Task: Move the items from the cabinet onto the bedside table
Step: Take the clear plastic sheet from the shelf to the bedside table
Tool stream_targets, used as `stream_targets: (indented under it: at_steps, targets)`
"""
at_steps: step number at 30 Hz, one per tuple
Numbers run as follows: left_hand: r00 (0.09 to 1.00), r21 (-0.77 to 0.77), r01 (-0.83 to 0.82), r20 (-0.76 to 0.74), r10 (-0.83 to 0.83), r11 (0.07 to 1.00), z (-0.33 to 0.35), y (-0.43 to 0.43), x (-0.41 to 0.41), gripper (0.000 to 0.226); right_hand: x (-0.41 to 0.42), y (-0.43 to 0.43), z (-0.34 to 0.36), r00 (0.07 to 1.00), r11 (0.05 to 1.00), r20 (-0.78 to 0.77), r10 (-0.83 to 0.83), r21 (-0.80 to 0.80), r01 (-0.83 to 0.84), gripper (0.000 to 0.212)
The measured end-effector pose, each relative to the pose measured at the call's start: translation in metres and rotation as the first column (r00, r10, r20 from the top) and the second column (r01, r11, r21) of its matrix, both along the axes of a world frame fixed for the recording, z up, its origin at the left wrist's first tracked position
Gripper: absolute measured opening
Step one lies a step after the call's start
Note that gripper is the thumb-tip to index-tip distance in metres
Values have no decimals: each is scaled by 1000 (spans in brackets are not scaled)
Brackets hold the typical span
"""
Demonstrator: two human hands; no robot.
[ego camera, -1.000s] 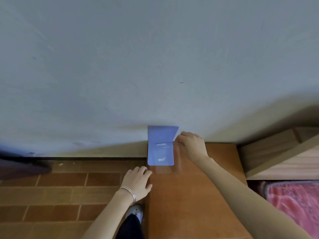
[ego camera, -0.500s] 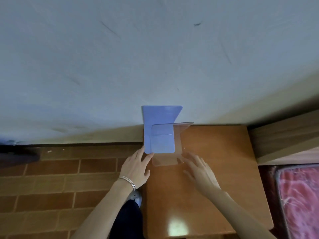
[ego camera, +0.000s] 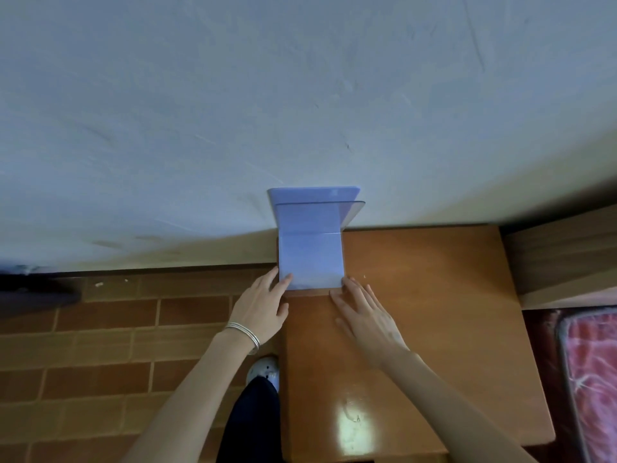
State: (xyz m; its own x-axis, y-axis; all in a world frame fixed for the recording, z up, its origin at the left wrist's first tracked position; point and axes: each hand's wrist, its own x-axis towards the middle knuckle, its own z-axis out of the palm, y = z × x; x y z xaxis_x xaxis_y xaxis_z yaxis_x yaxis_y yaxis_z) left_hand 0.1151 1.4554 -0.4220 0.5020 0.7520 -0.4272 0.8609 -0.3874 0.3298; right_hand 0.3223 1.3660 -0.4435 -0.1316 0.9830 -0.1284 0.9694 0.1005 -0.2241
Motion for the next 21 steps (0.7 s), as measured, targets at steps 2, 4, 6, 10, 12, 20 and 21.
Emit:
stream_targets:
  at_steps: [2, 4, 6, 10, 12, 20, 21]
  targets:
    - [1000, 0, -1, -1, 1, 1000, -2, 2, 1, 57, -4, 4, -1, 1000, 1000, -2, -6, -5, 6, 49]
    - [1000, 27, 1, -15, 0, 1000, -6, 4, 1, 60, -6, 9, 0, 1000, 1000, 2, -10, -19, 10, 49]
    - [999, 63, 12, -48, -9, 998, -8, 5, 2, 61, -4, 12, -2, 1000, 1000, 12, -6, -15, 6, 51]
    - [999, 116, -4, -51, 10, 993, -13, 6, 2, 60, -1, 9, -7, 999, 999, 25, 46, -8, -46, 59]
    - [1000, 151, -6, -18, 9, 988, -15, 8, 1, 59, -2, 8, -9, 999, 999, 26, 42, -14, -41, 60]
    - [999, 241, 15, -38, -6, 971, -16, 12, 3, 56, 0, 10, -6, 997, 998, 39, 64, -25, -63, 59]
    - [998, 224, 9, -61, 5, 975, -14, 10, 3, 57, 2, 12, -5, 995, 996, 60, 81, -35, -79, 60]
